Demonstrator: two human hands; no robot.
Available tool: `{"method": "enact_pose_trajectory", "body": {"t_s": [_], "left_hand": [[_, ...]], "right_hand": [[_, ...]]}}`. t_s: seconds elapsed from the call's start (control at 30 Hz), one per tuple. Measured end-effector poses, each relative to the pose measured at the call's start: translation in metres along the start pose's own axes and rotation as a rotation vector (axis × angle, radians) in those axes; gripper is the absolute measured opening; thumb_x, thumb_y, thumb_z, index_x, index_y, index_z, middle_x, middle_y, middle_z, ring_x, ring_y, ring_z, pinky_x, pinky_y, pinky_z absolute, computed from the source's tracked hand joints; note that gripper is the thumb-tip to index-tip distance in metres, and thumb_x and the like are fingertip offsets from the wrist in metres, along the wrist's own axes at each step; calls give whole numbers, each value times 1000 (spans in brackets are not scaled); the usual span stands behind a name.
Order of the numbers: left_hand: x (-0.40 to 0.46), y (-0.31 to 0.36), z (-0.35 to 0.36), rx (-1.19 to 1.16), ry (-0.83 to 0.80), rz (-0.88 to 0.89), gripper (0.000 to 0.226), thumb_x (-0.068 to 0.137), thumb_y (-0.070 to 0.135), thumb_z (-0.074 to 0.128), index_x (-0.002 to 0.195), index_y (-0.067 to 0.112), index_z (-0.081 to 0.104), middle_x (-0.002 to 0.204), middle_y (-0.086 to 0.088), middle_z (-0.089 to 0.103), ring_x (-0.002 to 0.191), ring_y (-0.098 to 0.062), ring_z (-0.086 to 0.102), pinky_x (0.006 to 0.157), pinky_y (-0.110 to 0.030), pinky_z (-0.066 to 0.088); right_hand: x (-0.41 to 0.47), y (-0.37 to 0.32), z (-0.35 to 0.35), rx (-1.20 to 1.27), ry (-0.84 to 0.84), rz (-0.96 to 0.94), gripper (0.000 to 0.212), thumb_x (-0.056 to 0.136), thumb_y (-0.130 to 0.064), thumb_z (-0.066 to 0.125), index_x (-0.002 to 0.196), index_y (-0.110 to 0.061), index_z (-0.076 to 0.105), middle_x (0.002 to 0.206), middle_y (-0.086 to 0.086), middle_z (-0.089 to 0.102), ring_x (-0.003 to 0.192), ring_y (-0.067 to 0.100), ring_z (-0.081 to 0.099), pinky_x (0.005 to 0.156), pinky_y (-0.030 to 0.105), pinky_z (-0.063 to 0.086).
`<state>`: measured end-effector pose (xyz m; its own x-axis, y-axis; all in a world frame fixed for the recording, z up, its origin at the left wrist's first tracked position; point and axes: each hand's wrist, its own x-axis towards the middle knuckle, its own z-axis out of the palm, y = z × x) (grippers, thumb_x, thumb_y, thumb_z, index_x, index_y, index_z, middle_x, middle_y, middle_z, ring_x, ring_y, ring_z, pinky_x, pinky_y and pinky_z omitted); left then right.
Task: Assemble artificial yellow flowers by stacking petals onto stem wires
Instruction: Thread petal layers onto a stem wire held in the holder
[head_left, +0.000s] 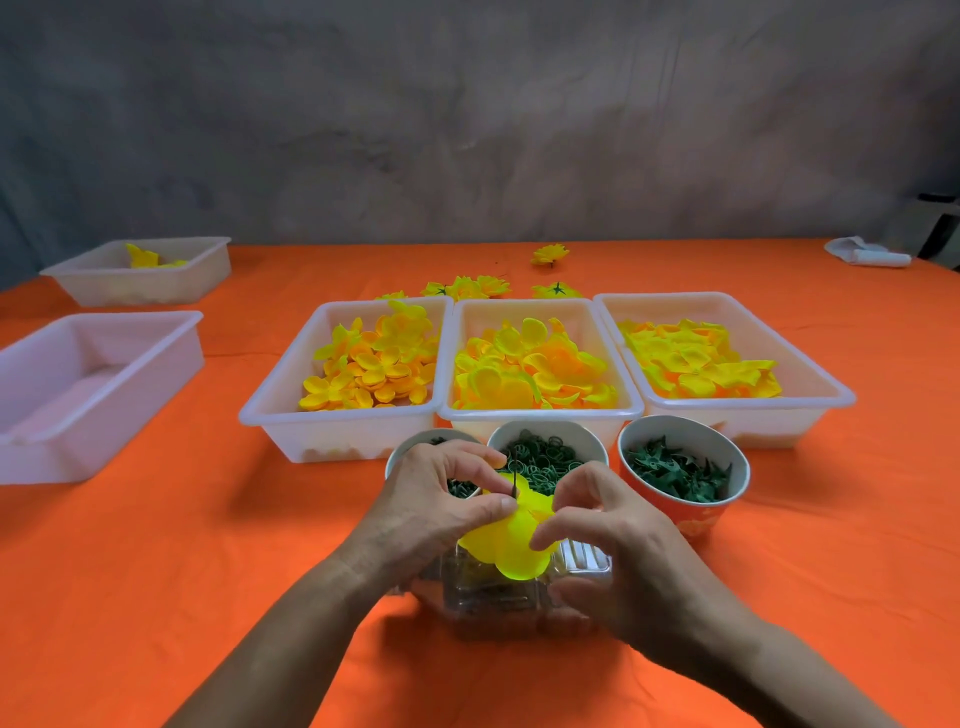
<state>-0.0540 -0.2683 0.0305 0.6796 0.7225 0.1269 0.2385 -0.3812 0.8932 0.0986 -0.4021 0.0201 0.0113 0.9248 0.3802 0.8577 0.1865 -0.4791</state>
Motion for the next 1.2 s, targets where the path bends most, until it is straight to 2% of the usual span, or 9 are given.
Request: {"method": "enact_pose_trajectory", "body": {"t_s": [0.07, 0.2, 0.37, 0.5, 0.67, 0.8, 1.0, 1.2], "left_hand": [[0, 0, 0, 7, 0, 4, 15, 72, 12, 79, 71, 26, 75, 106, 16, 65, 100, 10, 57, 80, -6, 42], [0, -2, 0, 4, 1, 0, 14, 72, 14, 80, 70, 27, 75, 104, 17, 65, 99, 11, 57, 78, -2, 39], [0, -4, 3, -18, 14, 12, 7, 71, 15, 80, 73, 21, 76, 104, 16, 66, 99, 9, 58, 82, -10, 43], [-1, -6, 5, 17, 48, 51, 6, 71, 13, 80, 75, 14, 76, 104, 13, 67, 97, 9, 59, 81, -5, 41], [-2, -5, 7, 33, 61, 75, 7, 71, 12, 80, 74, 15, 75, 104, 11, 67, 97, 8, 59, 81, -5, 41], [-2, -4, 6, 17, 52, 67, 6, 72, 15, 80, 72, 18, 75, 104, 12, 68, 100, 6, 60, 88, -18, 46], [-2, -2, 2, 2, 19, 38, 4, 73, 16, 80, 74, 18, 77, 105, 14, 68, 104, 5, 58, 90, -27, 48], [1, 0, -1, 36, -14, 36, 8, 71, 14, 81, 75, 21, 77, 107, 15, 66, 106, 4, 57, 92, -21, 43]], "right_hand": [[1, -1, 1, -55, 41, -51, 28, 63, -16, 84, 83, -30, 70, 96, -8, 50, 81, 12, 56, 62, 32, 49], [2, -1, -1, -51, 93, -100, 10, 74, -21, 78, 76, -27, 72, 93, -5, 53, 78, 13, 57, 57, 32, 49], [5, 0, 1, 98, 137, -49, 8, 74, -16, 77, 77, -22, 72, 87, -7, 54, 79, 4, 55, 63, 24, 46], [9, 3, 5, 207, 215, 33, 13, 74, -12, 78, 76, -22, 71, 83, -8, 56, 76, 9, 56, 61, 24, 45], [13, 3, 12, 250, 244, 105, 15, 75, -14, 78, 80, -27, 71, 83, -12, 58, 74, 8, 55, 60, 19, 43], [18, 0, 15, 286, 235, 141, 14, 77, -16, 77, 88, -24, 75, 84, -10, 61, 76, 7, 56, 61, 20, 44], [23, 1, 12, 255, 215, 188, 9, 76, -19, 78, 84, -25, 77, 82, -12, 62, 79, 3, 57, 64, 13, 39], [23, 2, 12, 243, 210, 200, 10, 76, -21, 78, 83, -29, 75, 84, -14, 62, 82, 2, 58, 66, 13, 40]]}}
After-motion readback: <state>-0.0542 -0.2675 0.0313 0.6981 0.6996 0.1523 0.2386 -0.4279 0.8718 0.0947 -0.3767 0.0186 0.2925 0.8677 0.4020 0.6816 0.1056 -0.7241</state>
